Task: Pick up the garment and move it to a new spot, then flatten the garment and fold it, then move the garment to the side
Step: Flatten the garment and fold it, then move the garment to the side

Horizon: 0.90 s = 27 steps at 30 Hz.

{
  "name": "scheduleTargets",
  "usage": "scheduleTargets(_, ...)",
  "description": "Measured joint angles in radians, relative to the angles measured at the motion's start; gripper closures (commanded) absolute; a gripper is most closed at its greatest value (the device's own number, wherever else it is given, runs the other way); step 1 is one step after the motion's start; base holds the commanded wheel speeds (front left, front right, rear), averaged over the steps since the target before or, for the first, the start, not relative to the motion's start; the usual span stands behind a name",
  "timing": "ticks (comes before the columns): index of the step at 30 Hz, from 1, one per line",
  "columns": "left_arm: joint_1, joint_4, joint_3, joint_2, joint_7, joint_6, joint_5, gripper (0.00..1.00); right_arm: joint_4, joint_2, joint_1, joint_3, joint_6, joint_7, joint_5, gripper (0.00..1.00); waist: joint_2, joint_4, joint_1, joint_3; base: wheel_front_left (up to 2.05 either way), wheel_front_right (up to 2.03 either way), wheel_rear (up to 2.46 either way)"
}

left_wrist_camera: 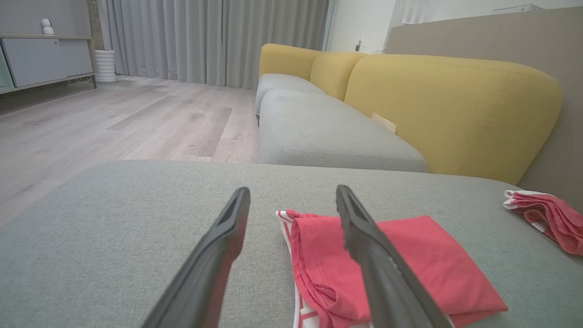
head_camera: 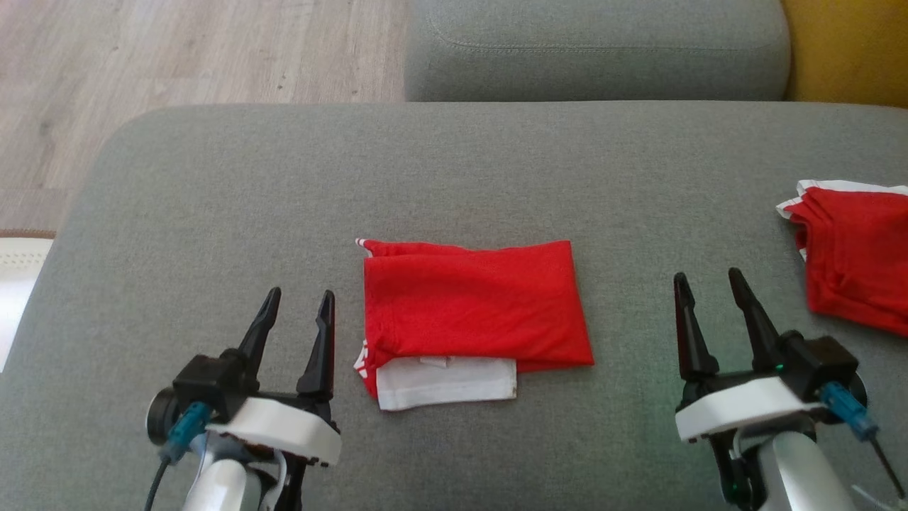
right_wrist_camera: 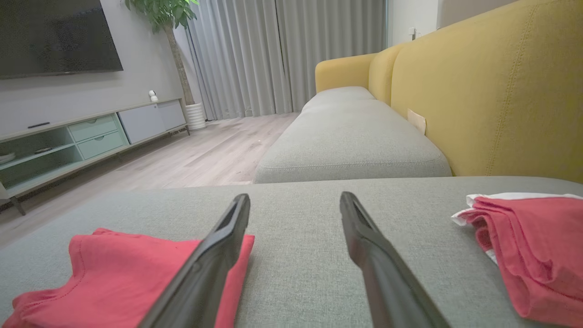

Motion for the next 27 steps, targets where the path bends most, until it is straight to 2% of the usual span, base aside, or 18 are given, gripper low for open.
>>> scheduleTargets(6,-0.001,-0.004,0.001,0.000,0.000,0.002,0.000,0.00,0.001,0.001,0.011,-0.003,0.000,0.000,-0.001,0.00,0.0000,0.008,0.0000,0.007,0.00,0.00,0.00)
scheduleTargets(11,-0.007,-0.003,0.001,0.000,0.000,0.001,-0.001,0.00,0.056,0.001,0.006,-0.004,0.000,0.000,-0.017,0.00,0.0000,0.032,0.0000,0.031,0.00,0.00,0.00)
scheduleTargets(18,-0.042,0.011,-0.028,0.000,0.000,-0.008,-0.019,0.00,0.178,0.001,-0.089,0.064,0.000,0.055,-0.017,0.00,0.0000,0.089,0.0000,0.083,0.00,0.00,0.00)
scheduleTargets(27,-0.053,0.047,-0.046,0.000,0.000,-0.010,-0.036,0.00,0.380,0.000,-0.172,0.104,0.000,0.147,0.098,0.00,0.0000,0.153,0.0000,0.107,0.00,0.00,0.00)
